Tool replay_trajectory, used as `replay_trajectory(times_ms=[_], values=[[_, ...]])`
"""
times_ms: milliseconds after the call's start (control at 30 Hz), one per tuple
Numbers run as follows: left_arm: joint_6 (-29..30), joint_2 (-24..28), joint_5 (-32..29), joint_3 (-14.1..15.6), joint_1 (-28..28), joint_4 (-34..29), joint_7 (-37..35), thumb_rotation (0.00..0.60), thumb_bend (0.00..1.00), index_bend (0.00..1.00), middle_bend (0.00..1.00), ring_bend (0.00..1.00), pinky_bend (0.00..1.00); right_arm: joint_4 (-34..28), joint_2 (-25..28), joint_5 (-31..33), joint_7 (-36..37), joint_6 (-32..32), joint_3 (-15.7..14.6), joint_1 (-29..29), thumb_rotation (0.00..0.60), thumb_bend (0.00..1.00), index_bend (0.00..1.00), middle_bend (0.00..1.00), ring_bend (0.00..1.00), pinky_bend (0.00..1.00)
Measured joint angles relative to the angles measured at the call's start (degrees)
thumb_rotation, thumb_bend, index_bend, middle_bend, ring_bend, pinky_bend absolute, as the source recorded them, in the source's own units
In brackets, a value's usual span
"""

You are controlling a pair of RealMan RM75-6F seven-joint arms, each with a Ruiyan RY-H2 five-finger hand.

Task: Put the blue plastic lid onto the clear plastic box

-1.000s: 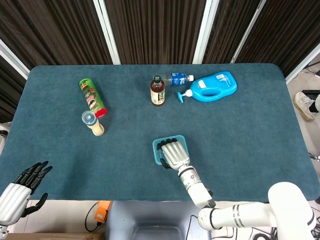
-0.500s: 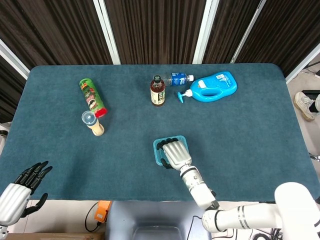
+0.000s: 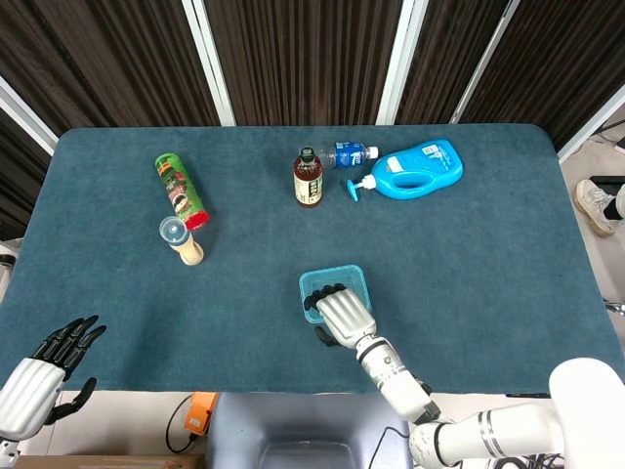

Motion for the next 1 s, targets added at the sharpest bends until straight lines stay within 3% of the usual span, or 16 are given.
replay_trajectory(times_ms=[1000], values=[[-0.09, -0.04, 0.04, 0.04, -0.11, 0.07, -0.02, 0.6, 0.43, 0.0, 0.0, 0.0, 0.16, -0.5, 0.68, -2.45, -0.26, -0.52, -1.25, -1.22, 0.6, 0.56, 0.47, 0.44, 0.3, 0.38]])
